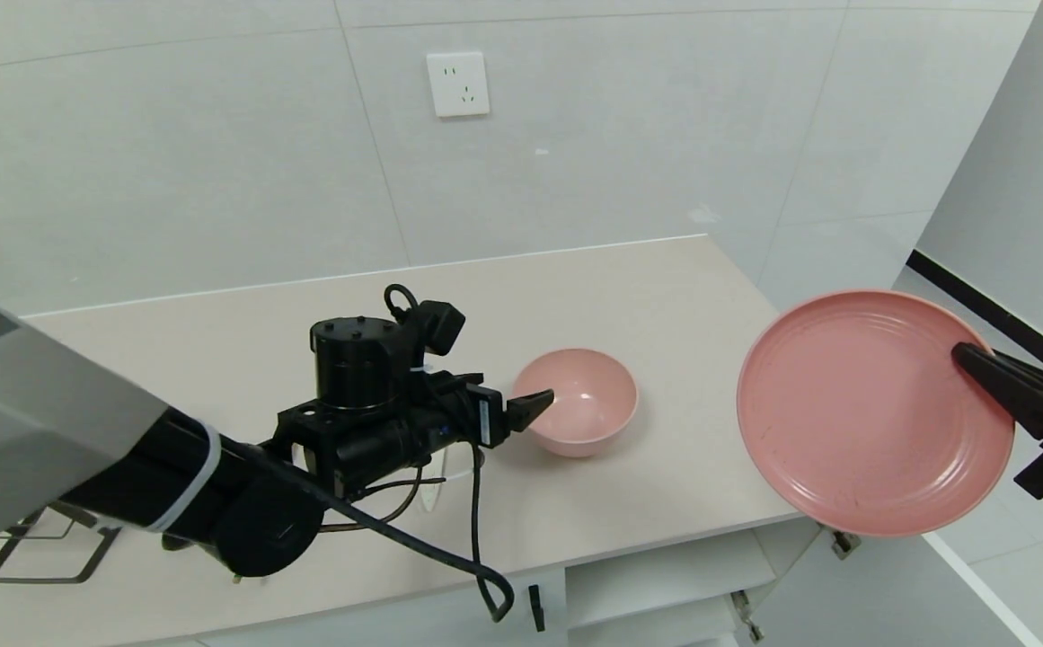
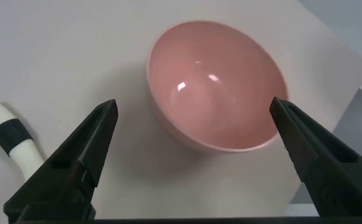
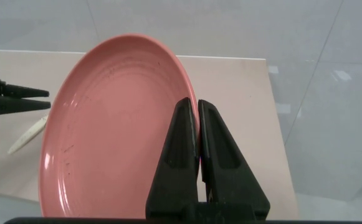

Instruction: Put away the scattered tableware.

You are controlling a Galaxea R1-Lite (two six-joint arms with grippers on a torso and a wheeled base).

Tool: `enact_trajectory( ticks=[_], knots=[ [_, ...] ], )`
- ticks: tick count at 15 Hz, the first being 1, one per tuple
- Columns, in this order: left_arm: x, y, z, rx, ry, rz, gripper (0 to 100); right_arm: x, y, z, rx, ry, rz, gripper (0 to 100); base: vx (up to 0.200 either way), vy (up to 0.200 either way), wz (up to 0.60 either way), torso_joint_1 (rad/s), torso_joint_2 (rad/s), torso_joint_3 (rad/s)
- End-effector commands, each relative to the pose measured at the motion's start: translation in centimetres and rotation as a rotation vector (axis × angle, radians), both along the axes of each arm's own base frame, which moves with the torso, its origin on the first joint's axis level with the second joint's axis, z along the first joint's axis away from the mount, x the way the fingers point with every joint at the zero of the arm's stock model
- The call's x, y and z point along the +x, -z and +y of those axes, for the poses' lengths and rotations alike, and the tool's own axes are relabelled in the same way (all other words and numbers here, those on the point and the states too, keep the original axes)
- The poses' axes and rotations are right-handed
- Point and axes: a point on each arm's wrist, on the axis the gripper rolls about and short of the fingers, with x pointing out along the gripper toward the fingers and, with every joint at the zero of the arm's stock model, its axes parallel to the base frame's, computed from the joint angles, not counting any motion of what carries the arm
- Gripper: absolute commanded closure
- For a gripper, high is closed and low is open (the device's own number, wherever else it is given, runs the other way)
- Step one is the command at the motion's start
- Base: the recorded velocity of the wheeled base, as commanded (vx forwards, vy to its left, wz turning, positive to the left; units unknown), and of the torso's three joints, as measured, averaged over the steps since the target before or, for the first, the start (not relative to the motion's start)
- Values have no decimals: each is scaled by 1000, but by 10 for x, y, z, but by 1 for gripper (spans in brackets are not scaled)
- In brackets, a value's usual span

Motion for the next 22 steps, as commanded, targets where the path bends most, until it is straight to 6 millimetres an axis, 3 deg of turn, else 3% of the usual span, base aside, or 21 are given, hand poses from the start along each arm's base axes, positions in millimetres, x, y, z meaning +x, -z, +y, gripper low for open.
enact_trajectory(
  ticks=[1,3,8,18,19,22],
  knots=[
    [10,15,-5,12,-3,25,0,0,0,0,0,-1,3,100,0,0,0,0,0,0],
    [32,29,-16,-7,-5,-7,0,1,1,0,-6,2,3,100,0,0,0,0,0,0],
    [49,36,-29,-20,8,-28,0,1,2,0,-7,0,9,100,0,0,0,0,0,0],
    [41,51,-32,1,23,18,0,0,3,0,-13,0,10,100,0,0,0,0,0,0],
    [40,52,-31,-1,22,17,100,0,3,0,-14,0,9,100,0,0,0,0,0,0],
    [36,36,-30,-53,17,-44,100,0,3,0,-14,0,8,100,0,0,0,0,0,0]
  ],
)
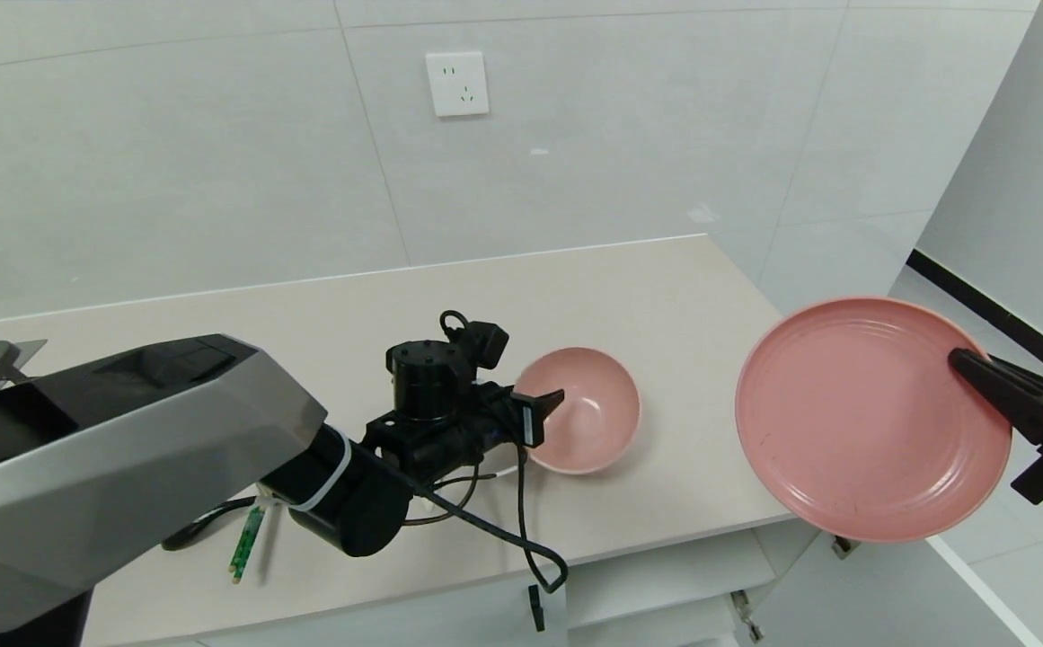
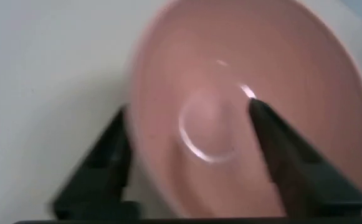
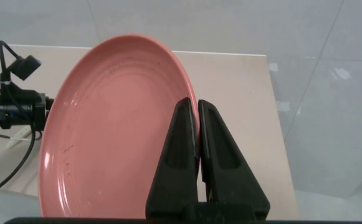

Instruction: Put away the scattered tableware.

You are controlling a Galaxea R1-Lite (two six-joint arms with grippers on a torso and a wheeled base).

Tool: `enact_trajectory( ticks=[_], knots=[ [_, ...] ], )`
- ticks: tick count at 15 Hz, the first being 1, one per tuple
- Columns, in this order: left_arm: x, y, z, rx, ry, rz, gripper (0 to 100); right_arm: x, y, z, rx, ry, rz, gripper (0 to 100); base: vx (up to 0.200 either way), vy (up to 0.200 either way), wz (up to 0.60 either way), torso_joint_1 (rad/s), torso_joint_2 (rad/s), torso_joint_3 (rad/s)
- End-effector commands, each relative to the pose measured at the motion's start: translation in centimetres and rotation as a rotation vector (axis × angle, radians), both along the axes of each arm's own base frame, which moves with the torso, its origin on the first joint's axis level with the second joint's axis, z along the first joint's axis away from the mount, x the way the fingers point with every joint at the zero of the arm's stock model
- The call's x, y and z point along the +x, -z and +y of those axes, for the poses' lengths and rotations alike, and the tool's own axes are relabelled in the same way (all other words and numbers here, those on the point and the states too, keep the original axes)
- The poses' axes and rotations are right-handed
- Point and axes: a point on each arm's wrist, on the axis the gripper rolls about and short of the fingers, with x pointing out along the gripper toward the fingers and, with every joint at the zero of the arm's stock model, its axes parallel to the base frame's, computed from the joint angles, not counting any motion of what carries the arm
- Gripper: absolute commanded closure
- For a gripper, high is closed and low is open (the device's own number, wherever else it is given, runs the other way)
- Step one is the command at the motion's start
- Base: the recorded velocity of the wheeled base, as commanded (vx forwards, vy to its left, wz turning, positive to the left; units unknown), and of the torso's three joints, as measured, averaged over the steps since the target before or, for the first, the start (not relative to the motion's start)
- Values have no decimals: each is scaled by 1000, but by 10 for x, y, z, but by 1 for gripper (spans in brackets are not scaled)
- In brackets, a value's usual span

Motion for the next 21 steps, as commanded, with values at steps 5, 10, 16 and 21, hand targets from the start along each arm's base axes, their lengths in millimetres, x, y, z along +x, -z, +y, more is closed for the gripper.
enact_trajectory(
  ticks=[5,10,16,21],
  knots=[
    [-20,-33,11,-32,3,-53,100,0,0,0,0,-1,-2,100,0,0,0,0,0,0],
    [-33,-62,20,-83,-3,-172,100,-1,0,0,0,-1,-2,100,0,0,0,0,0,0],
    [-89,-95,54,-46,-8,-248,100,-1,-1,0,1,-1,-5,100,0,0,0,0,0,0],
    [-142,-111,83,-50,-14,-290,100,-2,0,0,-1,-1,-4,100,0,0,0,0,0,0]
  ],
)
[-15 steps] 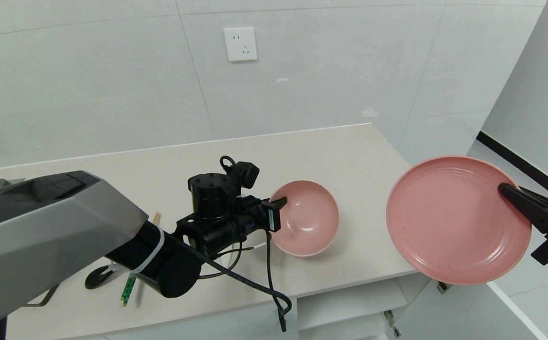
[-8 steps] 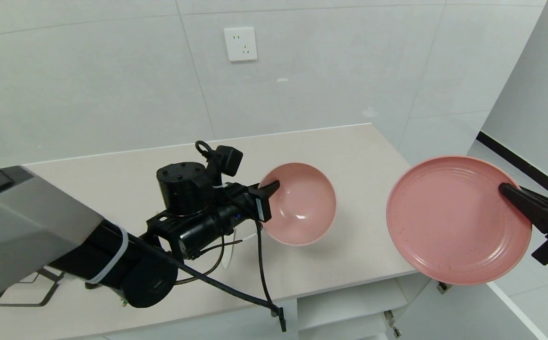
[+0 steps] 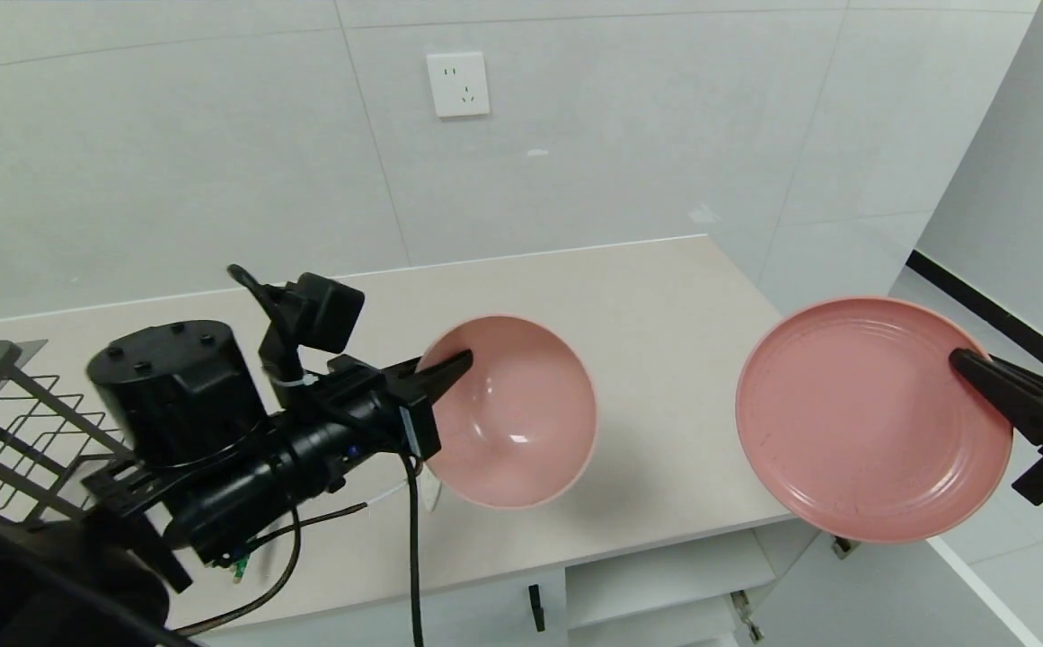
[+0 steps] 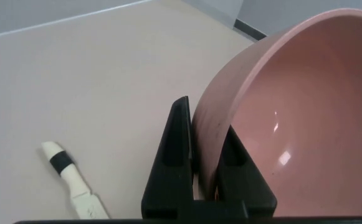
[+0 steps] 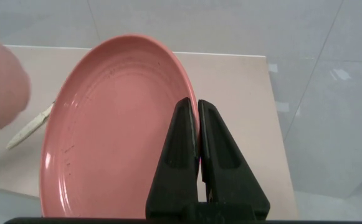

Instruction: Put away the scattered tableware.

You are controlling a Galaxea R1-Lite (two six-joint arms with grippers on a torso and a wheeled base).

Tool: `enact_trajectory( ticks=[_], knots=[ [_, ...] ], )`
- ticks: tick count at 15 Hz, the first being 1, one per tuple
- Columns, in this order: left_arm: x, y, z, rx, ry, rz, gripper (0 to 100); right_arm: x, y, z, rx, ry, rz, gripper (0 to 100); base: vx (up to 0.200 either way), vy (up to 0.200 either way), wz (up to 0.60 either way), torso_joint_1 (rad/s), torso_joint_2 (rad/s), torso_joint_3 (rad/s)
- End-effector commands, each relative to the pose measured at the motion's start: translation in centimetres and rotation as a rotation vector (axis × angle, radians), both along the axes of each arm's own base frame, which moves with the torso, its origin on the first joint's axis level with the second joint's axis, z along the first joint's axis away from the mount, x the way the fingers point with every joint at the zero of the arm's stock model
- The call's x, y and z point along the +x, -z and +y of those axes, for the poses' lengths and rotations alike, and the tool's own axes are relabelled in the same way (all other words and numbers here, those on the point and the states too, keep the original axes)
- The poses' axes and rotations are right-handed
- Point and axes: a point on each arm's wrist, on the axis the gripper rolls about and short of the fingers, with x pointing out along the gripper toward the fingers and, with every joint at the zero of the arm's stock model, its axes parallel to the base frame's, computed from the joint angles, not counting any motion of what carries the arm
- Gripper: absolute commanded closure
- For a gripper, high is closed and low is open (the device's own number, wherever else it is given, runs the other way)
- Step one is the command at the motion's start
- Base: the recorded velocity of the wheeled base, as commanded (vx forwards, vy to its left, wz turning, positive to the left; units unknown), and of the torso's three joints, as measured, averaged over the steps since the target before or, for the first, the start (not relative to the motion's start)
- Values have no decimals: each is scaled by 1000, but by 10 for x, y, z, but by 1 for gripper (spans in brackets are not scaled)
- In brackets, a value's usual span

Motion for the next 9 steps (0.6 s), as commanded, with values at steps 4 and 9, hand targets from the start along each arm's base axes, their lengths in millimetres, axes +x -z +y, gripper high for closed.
enact_trajectory(
  ticks=[4,9],
  knots=[
    [-69,-17,37,-38,-2,-70,100,-1,1,1,-8,-9,4,100,0,0,0,0,0,0],
    [-68,-13,46,-26,32,-64,100,-6,6,7,-54,-67,3,100,0,0,0,0,0,0]
  ],
)
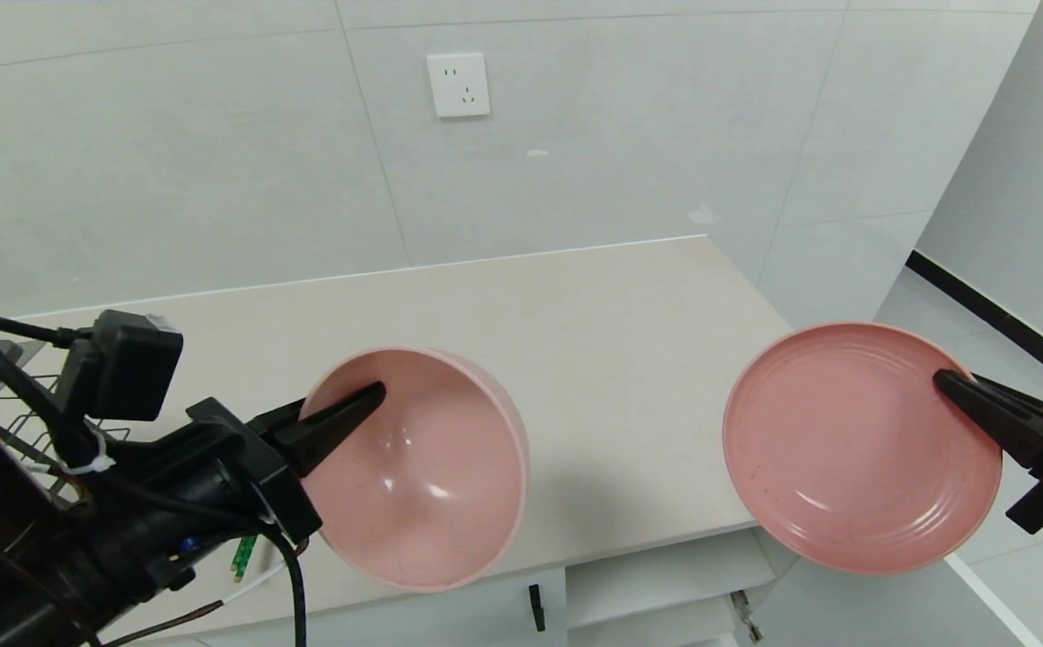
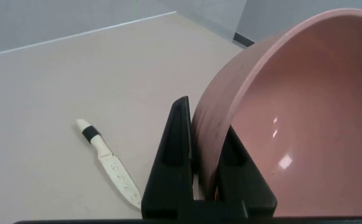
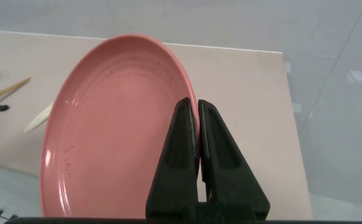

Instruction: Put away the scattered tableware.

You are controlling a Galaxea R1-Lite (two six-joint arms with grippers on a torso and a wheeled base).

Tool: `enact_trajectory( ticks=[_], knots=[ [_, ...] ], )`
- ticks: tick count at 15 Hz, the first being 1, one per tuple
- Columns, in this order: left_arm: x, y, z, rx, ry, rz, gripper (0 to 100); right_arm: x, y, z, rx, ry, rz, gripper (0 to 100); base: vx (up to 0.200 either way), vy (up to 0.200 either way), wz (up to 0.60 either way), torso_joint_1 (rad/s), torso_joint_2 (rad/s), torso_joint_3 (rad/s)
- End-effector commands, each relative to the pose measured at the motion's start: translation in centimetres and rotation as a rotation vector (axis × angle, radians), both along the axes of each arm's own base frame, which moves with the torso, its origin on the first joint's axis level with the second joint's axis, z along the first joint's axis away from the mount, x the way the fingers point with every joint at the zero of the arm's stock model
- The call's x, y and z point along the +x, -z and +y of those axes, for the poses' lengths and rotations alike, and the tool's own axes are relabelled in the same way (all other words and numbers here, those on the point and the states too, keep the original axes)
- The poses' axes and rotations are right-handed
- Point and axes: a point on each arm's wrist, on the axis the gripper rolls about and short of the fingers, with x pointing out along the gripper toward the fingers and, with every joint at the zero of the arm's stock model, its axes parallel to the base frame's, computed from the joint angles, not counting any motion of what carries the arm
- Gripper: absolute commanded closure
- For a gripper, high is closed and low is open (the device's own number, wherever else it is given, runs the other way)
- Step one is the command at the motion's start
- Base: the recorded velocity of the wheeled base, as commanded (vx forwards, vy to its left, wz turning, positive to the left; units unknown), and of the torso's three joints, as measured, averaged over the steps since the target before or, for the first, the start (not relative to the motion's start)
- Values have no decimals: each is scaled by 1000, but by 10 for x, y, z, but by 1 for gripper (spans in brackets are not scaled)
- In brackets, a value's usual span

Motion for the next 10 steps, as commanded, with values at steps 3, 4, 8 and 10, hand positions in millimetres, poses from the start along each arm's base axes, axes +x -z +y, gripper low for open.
enact_trajectory(
  ticks=[3,4,8,10],
  knots=[
    [16,1,18,24,-61,-28,100,3,-7,2,9,-27,-48,100,0,0,0,0,0,0],
    [19,1,22,16,-90,-27,100,4,-10,2,36,-32,-55,100,0,0,0,0,0,0],
    [27,-10,24,-116,-23,-17,100,6,-11,2,68,-37,-45,100,0,0,0,0,0,0],
    [22,-16,26,-184,24,13,100,7,-16,3,77,-41,-73,100,0,0,0,0,0,0]
  ],
)
